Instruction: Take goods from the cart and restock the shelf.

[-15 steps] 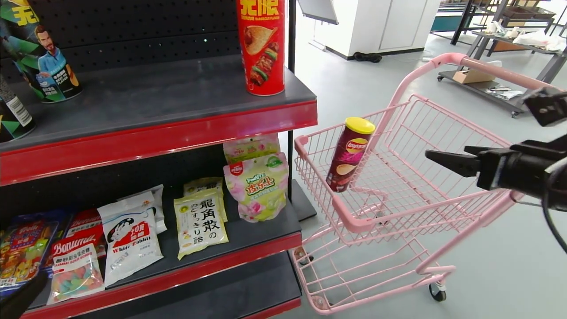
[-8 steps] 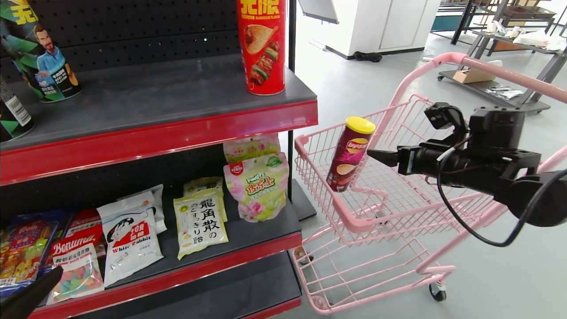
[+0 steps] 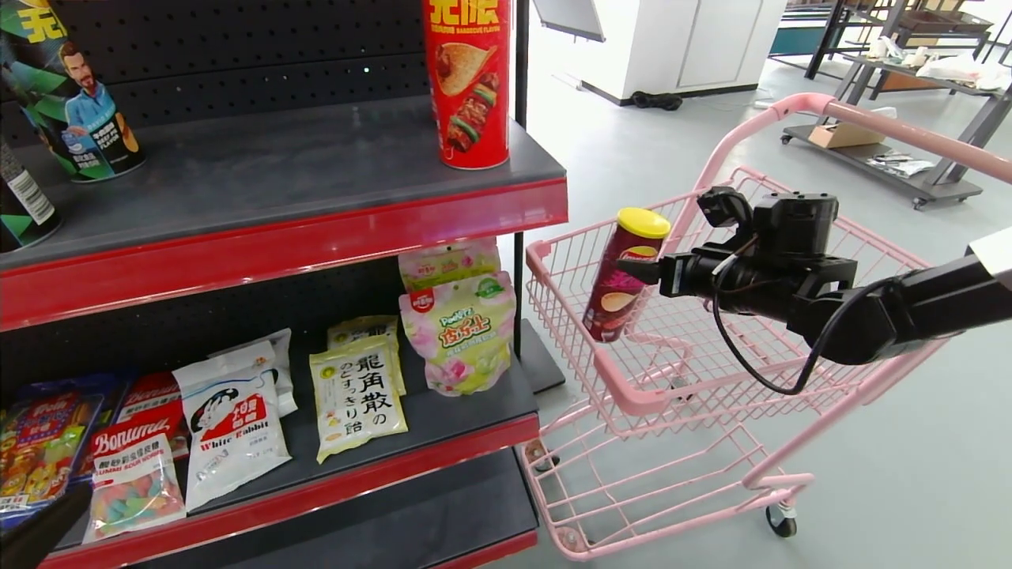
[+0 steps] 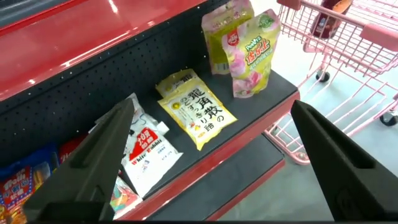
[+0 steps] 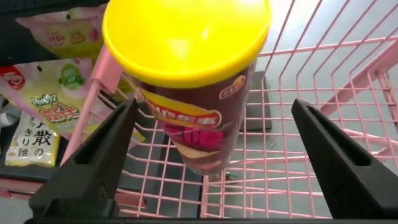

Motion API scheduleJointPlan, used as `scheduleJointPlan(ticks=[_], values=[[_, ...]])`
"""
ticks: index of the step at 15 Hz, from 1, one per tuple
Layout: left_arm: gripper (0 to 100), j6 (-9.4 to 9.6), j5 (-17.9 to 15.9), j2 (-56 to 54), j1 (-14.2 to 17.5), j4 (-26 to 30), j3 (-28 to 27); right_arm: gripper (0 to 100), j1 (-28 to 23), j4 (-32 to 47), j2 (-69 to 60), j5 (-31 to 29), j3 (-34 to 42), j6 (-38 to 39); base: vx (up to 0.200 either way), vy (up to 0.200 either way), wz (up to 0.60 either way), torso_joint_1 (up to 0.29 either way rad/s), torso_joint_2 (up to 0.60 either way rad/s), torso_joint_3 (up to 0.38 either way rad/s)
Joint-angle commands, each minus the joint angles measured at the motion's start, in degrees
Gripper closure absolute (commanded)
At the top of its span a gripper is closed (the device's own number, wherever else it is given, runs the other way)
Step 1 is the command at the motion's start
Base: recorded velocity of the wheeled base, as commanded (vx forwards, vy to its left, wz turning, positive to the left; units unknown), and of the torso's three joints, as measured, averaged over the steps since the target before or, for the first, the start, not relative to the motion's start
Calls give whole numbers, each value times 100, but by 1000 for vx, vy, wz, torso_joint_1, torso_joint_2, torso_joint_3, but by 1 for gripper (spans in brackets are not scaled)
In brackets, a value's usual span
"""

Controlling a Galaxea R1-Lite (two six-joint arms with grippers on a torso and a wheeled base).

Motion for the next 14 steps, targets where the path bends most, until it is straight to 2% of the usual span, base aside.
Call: scheduleJointPlan(ticks=[1, 4, 7, 8, 14], values=[[0, -3, -12, -728, -2, 461, 24, 0, 121, -3, 301, -15, -275, 17, 0, 0, 0, 0, 0, 0], [0, 6, -4, -1334, -2, 1129, 15, 0, 156, -3, 688, -76, -802, 17, 0, 0, 0, 0, 0, 0], [0, 6, -4, -1299, 7, 1129, 15, 0, 165, 6, 908, -85, -1092, 17, 0, 0, 0, 0, 0, 0], [0, 6, -4, -1264, 7, 1129, 15, 100, 183, 15, 995, -129, -1145, 17, 0, 0, 0, 0, 0, 0], [0, 6, -48, -1229, -2, 1129, 15, 100, 244, 15, 767, -401, -1057, 157, 0, 0, 0, 0, 0, 0]])
